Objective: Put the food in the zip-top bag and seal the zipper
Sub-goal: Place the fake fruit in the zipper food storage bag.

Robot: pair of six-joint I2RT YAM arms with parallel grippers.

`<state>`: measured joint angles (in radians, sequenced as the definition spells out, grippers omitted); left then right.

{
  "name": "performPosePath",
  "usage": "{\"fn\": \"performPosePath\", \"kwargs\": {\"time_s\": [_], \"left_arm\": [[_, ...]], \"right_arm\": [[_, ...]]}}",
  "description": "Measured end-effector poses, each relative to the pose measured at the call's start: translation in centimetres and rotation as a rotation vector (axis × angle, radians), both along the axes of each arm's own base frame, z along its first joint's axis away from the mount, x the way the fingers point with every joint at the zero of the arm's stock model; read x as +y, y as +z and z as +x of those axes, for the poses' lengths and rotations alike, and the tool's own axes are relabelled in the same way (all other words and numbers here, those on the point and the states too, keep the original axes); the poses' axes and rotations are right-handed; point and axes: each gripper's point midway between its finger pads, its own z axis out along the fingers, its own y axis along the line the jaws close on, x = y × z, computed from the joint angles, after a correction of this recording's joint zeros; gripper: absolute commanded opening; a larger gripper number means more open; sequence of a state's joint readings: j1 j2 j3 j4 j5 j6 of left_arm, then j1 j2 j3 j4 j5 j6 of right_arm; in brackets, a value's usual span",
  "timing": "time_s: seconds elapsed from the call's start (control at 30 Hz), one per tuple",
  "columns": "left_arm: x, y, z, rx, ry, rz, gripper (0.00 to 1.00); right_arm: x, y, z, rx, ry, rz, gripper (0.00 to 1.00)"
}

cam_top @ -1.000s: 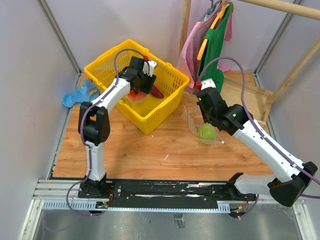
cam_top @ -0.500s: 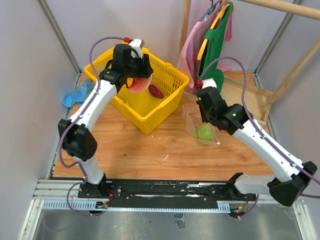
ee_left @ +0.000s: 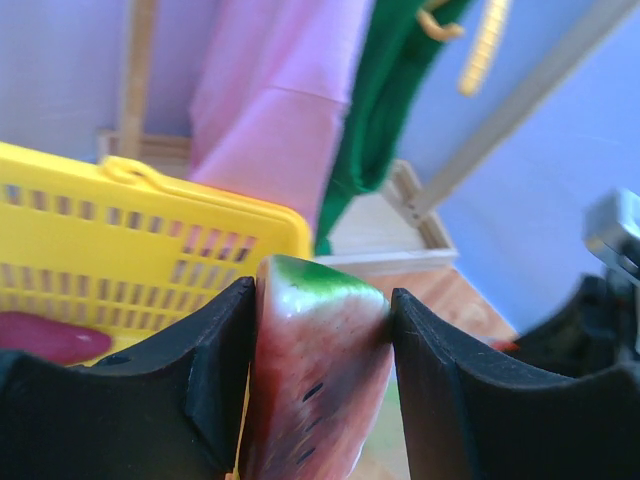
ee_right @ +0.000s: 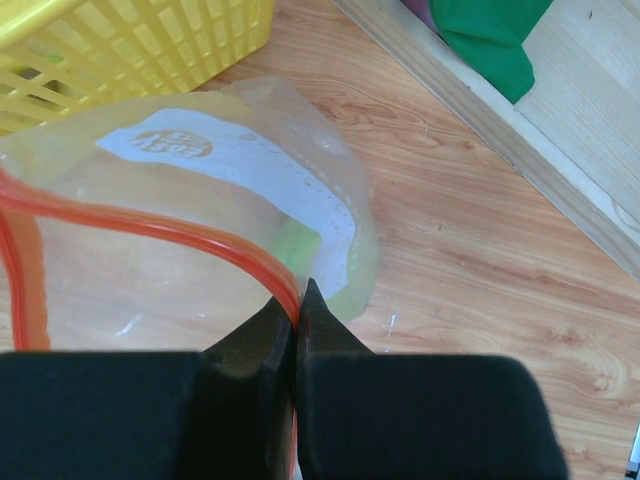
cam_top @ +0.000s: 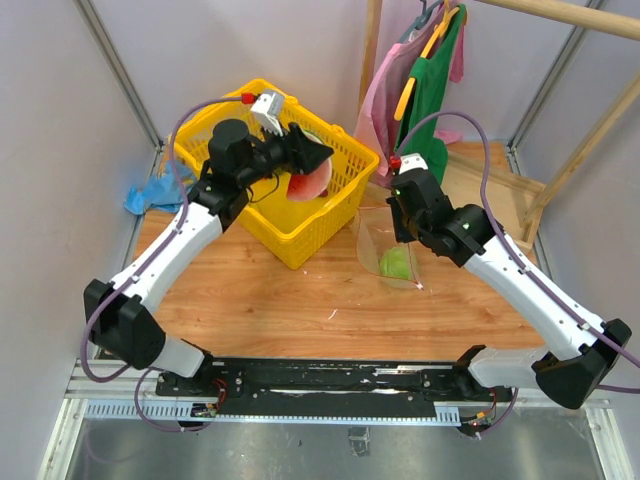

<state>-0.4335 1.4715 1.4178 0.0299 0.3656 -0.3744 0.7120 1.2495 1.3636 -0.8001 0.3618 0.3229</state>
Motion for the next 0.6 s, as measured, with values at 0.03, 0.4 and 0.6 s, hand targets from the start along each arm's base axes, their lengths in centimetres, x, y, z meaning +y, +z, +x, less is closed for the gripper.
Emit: {"fn": "performPosePath", "kwargs": {"time_s": [0.03, 0.4, 0.6], "left_arm": [[-0.6, 0.0, -1.0, -0.01, -0.024, -0.019, 0.0], [-5.0, 3.9, -10.8, -0.286, -0.231, -0.217, 0.0], [-6.1, 4.4, -13.6, -0.385, -0.297, -0.3, 0.0]], "right_arm": [[0.1, 0.1, 0.0, -0.002, 0.001, 0.005, 0.01], [1.3, 0.2, -0.2, 0.014, 0.032, 0.064, 0.01], [2.0, 0.3, -0.5, 0.027, 0.053, 0.098, 0.01]]}}
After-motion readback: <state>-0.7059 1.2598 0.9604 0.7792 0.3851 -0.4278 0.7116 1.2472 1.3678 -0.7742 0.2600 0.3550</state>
